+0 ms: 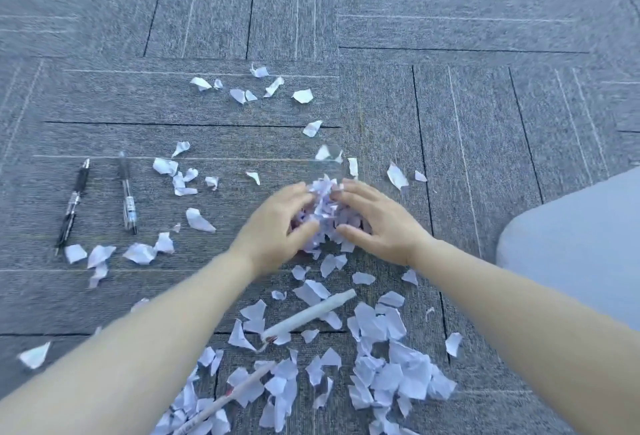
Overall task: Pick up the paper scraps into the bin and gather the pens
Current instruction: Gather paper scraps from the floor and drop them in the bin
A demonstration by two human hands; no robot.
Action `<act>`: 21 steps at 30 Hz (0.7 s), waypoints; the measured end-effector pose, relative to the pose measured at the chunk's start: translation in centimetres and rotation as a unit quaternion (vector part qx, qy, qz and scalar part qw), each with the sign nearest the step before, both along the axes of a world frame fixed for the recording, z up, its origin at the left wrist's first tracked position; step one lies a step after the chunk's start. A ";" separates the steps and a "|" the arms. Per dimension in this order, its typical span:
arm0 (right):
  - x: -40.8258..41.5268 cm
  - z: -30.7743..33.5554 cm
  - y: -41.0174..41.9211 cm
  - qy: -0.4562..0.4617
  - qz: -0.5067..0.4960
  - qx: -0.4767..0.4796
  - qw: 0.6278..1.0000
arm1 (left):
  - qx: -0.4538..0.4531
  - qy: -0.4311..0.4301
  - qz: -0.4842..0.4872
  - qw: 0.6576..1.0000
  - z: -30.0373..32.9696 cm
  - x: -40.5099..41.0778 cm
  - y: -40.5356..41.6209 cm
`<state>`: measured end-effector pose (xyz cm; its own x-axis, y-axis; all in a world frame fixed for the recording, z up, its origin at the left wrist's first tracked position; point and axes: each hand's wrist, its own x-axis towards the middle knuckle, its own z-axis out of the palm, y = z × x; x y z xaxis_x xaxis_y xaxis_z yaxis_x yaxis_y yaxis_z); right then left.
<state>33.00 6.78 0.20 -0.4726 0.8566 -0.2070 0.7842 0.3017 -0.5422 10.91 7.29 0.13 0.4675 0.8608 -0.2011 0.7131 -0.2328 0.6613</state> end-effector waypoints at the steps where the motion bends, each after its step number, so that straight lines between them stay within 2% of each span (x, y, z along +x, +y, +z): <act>1: 0.6 -0.1 -1.0 0.000 -0.006 0.006 1.000 | 0.029 0.010 -0.017 0.999 -0.1 -0.2 -1.6; 3: 1.6 -0.3 -2.5 -0.031 -0.024 0.051 0.998 | 0.080 0.032 -0.042 0.995 -0.9 0.0 -3.2; 6: 2.5 -1.1 -3.8 -0.117 -0.046 0.080 0.989 | 0.145 0.111 -0.045 0.982 -1.9 1.5 -3.1; 8: 2.2 -1.8 -4.1 -0.147 -0.036 0.074 0.986 | 0.133 0.151 -0.044 0.979 -2.5 2.2 -2.8; 10: 1.3 -2.1 -3.6 -0.136 -0.026 0.073 0.988 | 0.141 0.175 -0.040 0.973 -2.7 2.6 -2.5; 13: -0.3 -1.8 -2.5 -0.120 -0.023 0.104 0.987 | 0.208 0.173 -0.031 0.962 -2.6 3.0 -1.9; 17: -1.4 -1.5 -2.1 -0.130 0.025 0.175 0.976 | 0.277 0.157 -0.075 0.945 -2.5 2.8 -1.8; 19: -1.6 -1.6 -2.7 -0.132 0.048 0.164 0.976 | 0.270 0.162 -0.098 0.944 -2.3 2.6 -2.3; 21: -2.0 -1.4 -3.4 -0.144 0.055 0.139 0.978 | 0.225 0.152 -0.111 0.956 -1.9 2.4 -2.9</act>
<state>31.02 3.40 -1.18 -0.5210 0.8463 -0.1114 0.8471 0.4965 -0.1896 13.34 4.36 -1.78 0.6269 0.7791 0.0100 0.7569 -0.6120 0.2291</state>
